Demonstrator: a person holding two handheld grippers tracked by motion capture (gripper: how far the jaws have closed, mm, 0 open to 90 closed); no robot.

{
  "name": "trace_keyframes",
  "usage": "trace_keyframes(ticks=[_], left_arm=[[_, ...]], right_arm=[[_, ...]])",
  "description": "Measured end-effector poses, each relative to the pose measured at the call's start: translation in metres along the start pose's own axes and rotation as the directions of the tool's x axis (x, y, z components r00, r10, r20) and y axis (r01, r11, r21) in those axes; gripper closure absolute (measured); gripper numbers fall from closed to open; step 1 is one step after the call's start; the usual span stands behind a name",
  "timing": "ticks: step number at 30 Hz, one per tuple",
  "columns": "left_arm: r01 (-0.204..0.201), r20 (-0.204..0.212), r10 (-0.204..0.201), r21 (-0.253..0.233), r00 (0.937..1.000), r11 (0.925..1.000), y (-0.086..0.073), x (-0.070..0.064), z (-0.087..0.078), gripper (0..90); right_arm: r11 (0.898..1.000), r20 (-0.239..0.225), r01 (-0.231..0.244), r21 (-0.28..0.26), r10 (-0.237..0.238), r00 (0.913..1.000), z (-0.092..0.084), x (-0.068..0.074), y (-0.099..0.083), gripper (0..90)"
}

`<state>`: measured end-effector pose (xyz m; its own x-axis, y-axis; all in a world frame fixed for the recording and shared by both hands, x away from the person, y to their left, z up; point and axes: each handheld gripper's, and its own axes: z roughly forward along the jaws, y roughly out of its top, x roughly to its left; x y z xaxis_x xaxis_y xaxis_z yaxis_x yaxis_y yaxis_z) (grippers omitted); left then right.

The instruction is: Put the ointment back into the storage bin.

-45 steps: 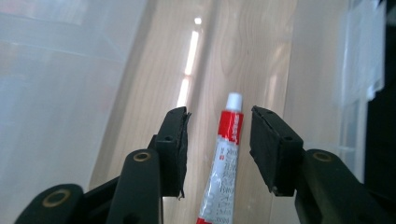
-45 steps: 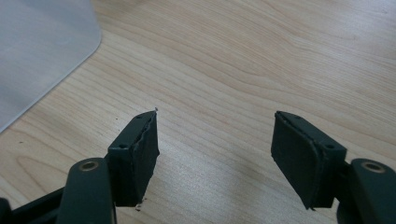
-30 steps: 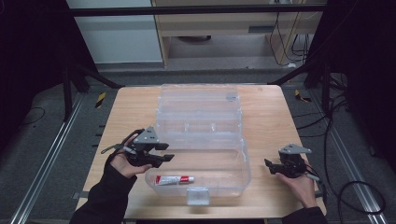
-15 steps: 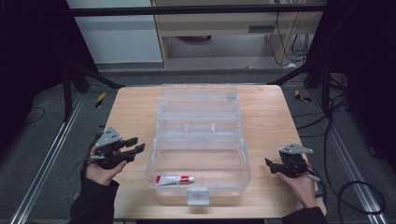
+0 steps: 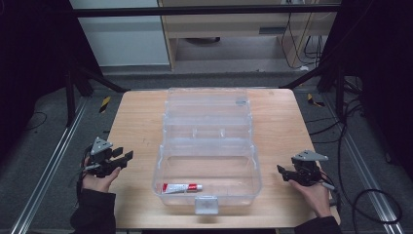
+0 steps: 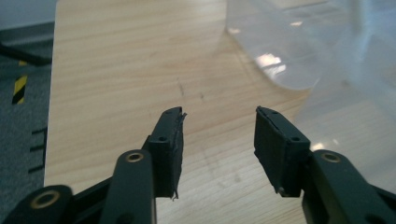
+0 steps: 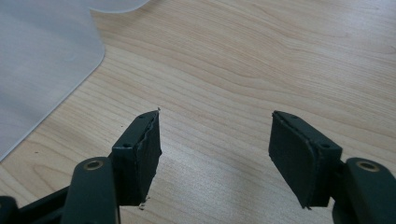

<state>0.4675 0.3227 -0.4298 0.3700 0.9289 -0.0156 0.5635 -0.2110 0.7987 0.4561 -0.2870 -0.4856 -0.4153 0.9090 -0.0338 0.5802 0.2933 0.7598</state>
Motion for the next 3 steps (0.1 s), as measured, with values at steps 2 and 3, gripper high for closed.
trace_keyframes(ticks=[2,3], left_arm=[[-0.012,-0.027,0.013,0.028,0.9996,0.9995,-0.0052,0.0031,0.0057,49.4],[-0.015,-0.038,0.017,0.038,0.9991,0.9991,-0.0075,0.0045,0.008,48.1]], right_arm=[[1.0,-0.004,-0.005,0.0,0.005,1.0,-0.0008,0.0002,0.0003,34.3],[1.0,0.002,-0.002,-0.002,0.002,1.0,-0.001,-0.0003,0.0002,34.3]])
